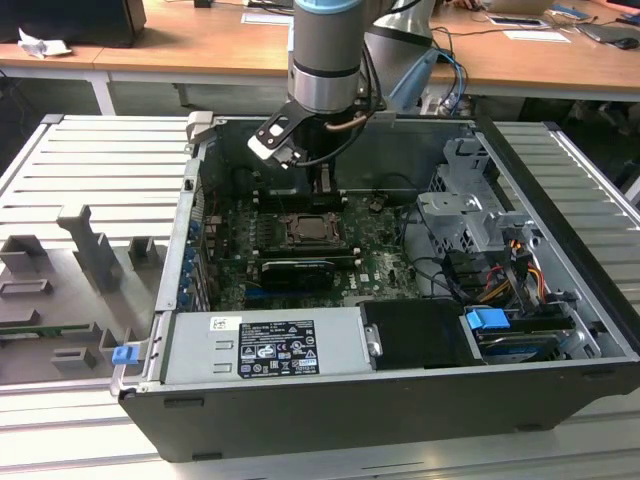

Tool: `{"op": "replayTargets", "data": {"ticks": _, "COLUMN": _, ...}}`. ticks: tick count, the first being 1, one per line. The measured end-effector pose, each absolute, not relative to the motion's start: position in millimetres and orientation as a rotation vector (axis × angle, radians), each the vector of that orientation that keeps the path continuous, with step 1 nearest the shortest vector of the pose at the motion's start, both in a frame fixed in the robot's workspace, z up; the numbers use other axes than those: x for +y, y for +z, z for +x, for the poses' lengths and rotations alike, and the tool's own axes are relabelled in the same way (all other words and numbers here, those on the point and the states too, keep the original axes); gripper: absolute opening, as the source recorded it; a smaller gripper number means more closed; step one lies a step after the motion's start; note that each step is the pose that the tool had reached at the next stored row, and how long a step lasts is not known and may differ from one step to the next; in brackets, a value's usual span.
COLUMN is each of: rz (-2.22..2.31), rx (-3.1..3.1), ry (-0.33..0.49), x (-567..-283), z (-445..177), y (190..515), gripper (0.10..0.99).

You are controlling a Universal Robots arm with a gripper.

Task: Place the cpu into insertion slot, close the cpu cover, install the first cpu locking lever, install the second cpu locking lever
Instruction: 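Close the cpu cover, then install the first cpu locking lever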

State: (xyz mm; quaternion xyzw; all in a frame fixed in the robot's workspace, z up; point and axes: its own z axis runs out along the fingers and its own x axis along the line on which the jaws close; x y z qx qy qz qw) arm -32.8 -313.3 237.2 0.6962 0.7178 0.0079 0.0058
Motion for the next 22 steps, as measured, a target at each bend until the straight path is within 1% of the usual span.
{"op": "replayTargets", "data": {"ticks": 11, "rz": 2.18, "rx": 2.248, "ry": 0.027, "x": -313.4, "z": -38.4, "y": 235.6, "gripper": 0.106}}
{"op": "replayTargets", "data": {"ticks": 22, "rz": 2.18, "rx": 2.248, "ry": 0.027, "x": -313.3, "z": -38.4, "y": 244.6, "gripper": 0.106}}
